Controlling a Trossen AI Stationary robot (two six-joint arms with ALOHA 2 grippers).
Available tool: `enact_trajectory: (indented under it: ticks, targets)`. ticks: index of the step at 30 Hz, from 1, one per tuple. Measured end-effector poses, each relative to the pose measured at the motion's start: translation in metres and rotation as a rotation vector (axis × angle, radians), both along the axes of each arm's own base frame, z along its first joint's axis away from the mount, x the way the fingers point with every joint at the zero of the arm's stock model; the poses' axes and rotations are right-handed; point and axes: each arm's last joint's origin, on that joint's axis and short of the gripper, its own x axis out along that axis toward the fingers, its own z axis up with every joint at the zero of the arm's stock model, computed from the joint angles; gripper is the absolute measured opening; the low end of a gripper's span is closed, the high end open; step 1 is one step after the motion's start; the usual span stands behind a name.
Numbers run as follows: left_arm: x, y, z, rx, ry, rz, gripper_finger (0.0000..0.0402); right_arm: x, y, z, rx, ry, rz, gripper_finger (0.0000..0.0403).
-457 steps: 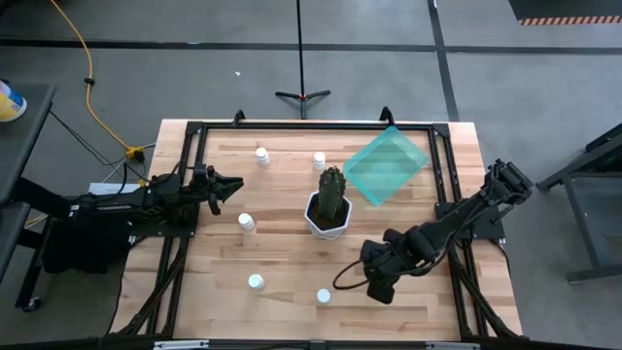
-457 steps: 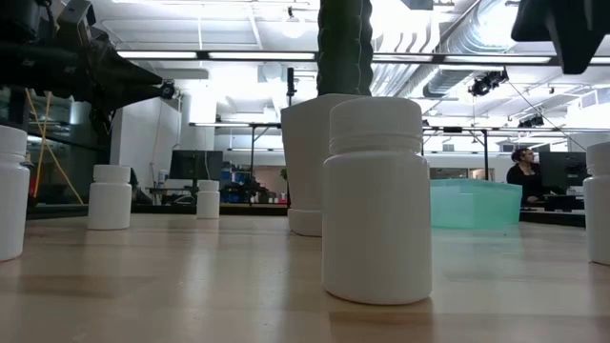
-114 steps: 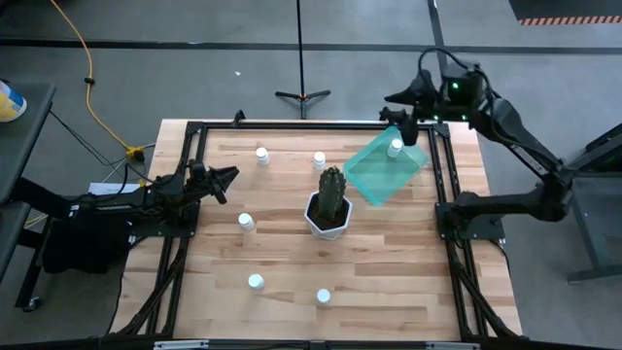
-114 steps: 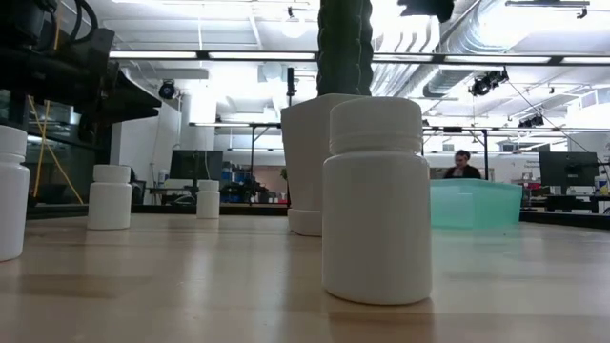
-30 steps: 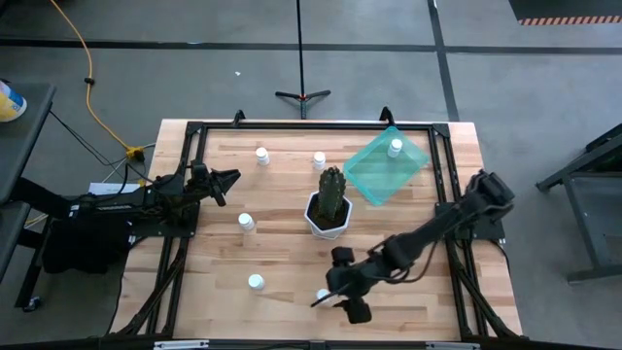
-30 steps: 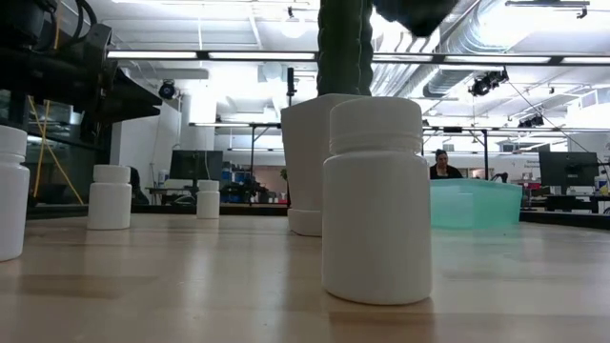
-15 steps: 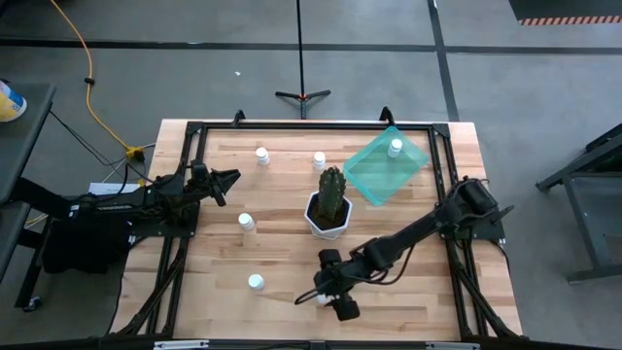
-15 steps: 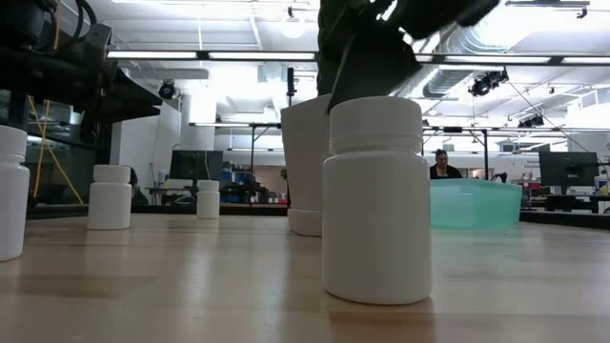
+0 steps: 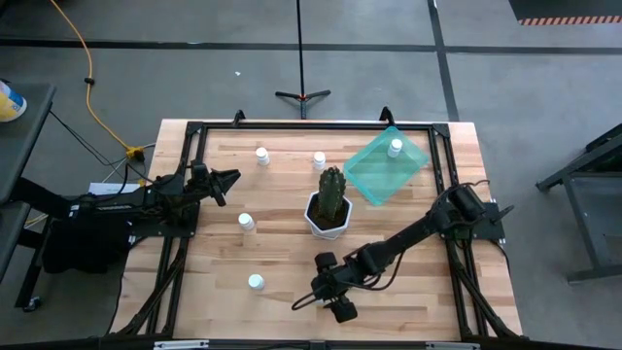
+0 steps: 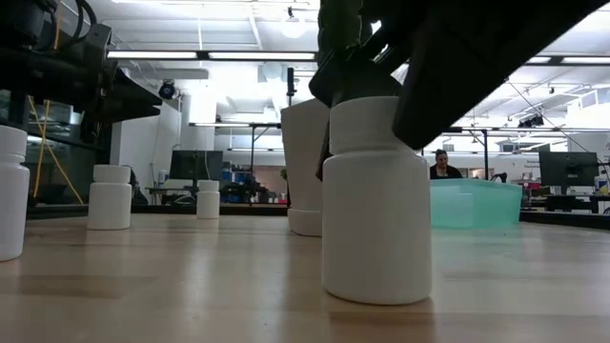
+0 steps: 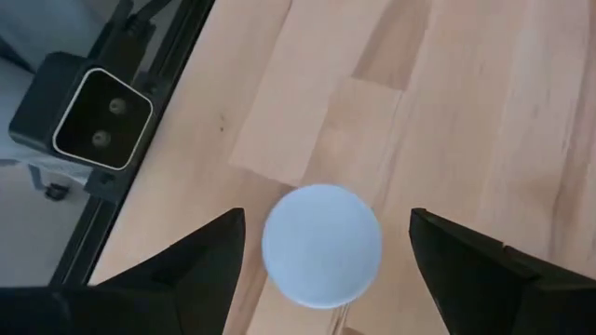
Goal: Pick and place pill bottles into a basket
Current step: Put the white medicine bottle into the blue bin
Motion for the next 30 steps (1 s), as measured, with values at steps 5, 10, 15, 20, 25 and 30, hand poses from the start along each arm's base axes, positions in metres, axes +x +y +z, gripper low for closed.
enact_trajectory:
  ticks: [5,10,15,20,25,30]
  targets:
    - [0.0,0.0,0.0,0.0,0.0,0.0,0.0127,0.0015,0.0002,0.001,-0.011,-0.026,-0.013,0.0293]
    - [0.0,0.0,0.0,0.0,0.0,0.0,0.0127,0.0019,0.0013,0.0012,-0.007,-0.035,-0.01,0.0284]
    - [0.0,0.0,0.0,0.0,0.0,0.001,0.0126,0.0,0.0051,0.0011,-0.006,-0.034,0.001,0.0264]
    - [0.0,0.0,0.0,0.0,0.0,0.001,0.0126,-0.0012,0.0069,0.0009,-0.009,-0.034,0.005,0.0248]
    - [0.0,0.0,0.0,0.0,0.0,0.001,0.0126,-0.0008,0.0053,0.0006,-0.047,-0.047,-0.027,0.0235]
    - [0.0002,-0.0003,0.0,-0.001,0.0,-0.012,0.0127,-0.001,0.0053,0.0001,-0.045,-0.042,-0.022,0.0232]
